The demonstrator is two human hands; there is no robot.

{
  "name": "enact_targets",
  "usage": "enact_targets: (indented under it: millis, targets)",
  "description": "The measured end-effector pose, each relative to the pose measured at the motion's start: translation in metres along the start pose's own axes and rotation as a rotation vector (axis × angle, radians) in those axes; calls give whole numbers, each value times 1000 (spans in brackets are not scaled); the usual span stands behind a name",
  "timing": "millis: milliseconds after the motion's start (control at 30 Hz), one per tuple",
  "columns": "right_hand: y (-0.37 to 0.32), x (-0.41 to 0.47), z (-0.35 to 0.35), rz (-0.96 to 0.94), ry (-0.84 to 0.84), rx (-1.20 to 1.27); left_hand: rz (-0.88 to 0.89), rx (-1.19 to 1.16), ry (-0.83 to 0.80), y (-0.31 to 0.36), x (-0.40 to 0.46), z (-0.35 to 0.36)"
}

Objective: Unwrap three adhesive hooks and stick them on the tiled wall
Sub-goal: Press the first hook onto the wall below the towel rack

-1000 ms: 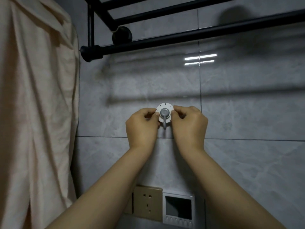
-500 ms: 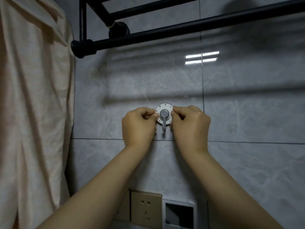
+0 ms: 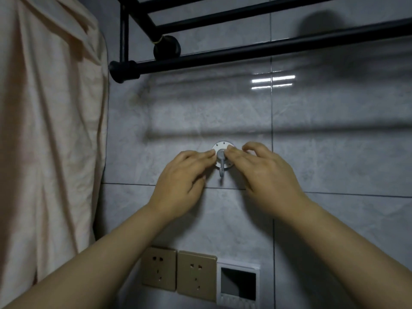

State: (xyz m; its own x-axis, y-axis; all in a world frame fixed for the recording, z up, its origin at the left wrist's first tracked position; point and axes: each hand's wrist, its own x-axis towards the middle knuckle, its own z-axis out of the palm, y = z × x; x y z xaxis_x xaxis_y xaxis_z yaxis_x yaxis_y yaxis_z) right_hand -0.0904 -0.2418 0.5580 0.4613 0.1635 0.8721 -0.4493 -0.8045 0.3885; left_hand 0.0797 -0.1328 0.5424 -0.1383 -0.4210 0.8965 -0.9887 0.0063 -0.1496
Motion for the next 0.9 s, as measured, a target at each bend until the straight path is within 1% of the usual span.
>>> enact_targets:
  millis: [100,167,233,367,567,700,900]
  targets:
    - [4,-2,-1,-29,-114,-70,77,153,-130,-5,0,-5]
    - [4,-1,-1,-29,-174,-81,107,239,-188,-8,1,-5]
    - [4,2,1,-32,-202,-67,132,281,-197,-10,3,-4]
    - [3,4,0,-35,-204,-59,151,313,-151,-9,7,-7]
    - [6,-14,-1,-27,-316,-236,119,370,-230,-11,-2,-4]
    - [2,-22,-1,27,-318,-269,117,389,-229,-5,-5,-1]
    - [-12,-21,6,68,-233,-306,60,350,-167,8,-10,11]
